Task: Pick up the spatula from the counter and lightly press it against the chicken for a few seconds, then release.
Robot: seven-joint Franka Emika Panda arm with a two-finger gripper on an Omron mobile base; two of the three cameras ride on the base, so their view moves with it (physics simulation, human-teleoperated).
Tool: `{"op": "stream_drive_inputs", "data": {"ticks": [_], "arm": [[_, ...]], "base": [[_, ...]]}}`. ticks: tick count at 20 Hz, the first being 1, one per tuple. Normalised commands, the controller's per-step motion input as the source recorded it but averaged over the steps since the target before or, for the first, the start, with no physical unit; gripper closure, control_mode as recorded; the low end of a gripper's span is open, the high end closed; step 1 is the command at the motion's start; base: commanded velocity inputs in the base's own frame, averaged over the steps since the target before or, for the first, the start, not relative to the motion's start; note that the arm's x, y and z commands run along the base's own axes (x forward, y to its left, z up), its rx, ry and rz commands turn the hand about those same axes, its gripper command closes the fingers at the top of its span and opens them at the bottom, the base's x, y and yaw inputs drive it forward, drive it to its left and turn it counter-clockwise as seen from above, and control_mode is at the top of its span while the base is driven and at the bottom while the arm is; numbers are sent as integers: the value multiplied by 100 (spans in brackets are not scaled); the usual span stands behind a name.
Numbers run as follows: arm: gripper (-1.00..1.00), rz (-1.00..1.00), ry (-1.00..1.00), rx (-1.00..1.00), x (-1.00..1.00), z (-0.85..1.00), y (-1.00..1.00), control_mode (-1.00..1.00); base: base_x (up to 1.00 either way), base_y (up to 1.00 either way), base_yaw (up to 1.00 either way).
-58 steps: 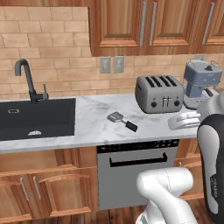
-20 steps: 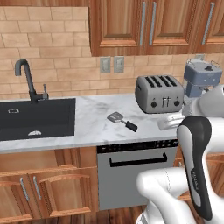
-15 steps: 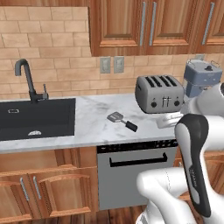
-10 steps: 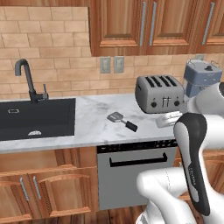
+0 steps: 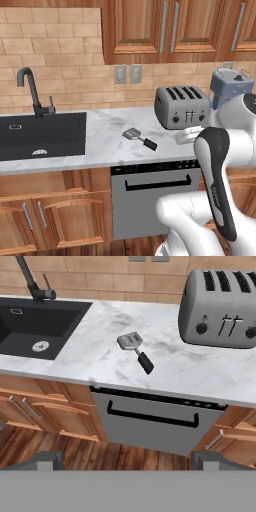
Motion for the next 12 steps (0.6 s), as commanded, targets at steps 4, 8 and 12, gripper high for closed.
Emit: {"op": "stream_drive_inputs", "data": {"ticks": [4,8,12], "arm": [[-100,0,0,0,20,-13,2,-100],[-100,0,0,0,17,-12,1,-100],[-100,0,0,0,13,-12,0,-100]], "base": [[0,0,0],[0,0,0],[0,0,0]]}}
